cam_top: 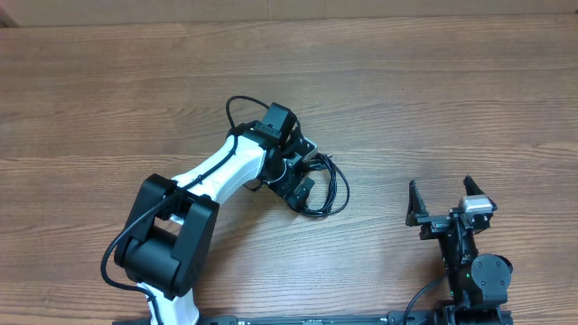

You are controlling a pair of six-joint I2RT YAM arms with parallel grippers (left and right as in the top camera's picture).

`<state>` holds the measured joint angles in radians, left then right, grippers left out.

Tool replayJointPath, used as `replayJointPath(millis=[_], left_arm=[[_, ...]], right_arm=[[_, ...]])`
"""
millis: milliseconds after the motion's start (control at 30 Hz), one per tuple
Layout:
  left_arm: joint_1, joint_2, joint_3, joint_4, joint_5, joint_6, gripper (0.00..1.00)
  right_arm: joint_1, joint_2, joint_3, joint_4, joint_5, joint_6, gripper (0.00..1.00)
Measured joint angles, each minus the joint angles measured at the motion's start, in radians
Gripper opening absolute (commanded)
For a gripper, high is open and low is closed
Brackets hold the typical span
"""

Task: Untangle cables
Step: 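Close the left gripper on the cable coil and lift it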

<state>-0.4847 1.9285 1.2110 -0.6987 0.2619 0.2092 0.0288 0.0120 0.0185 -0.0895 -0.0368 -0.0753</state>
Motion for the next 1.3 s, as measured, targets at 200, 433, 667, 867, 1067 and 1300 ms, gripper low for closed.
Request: replayJointPath(millis=[200, 433, 667, 867, 1067, 1300], left_arm=[[0.0, 0.005, 0.003, 0.012, -0.008, -0.003, 0.81], [-0.002, 0.008, 0.004, 0.017, -0.03, -0.021, 0.82], [-0.013, 0.01, 0.006, 0.022, -0.113, -0.105, 0.68], [-0.013, 0.014, 0.006, 0.026, -0.173, -0.146, 0.14], [-0.012, 0.018, 0.006, 0.027, -0.201, -0.159, 0.04], [-0.012, 0.018, 0.01, 0.018, -0.203, -0.159, 0.04]], right_arm=[[0.0, 0.0, 0.0, 0.0, 0.0, 0.0, 1.0], [0.0, 0.0, 0.0, 0.0, 0.0, 0.0, 1.0], [0.0, 0.0, 0.0, -0.001, 0.0, 0.0, 1.0], [0.0, 0.0, 0.0, 0.0, 0.0, 0.0, 1.0], [0.0, 0.0, 0.0, -0.001, 0.0, 0.001, 1.0], [0.0, 0.0, 0.0, 0.0, 0.001, 0.0, 1.0]])
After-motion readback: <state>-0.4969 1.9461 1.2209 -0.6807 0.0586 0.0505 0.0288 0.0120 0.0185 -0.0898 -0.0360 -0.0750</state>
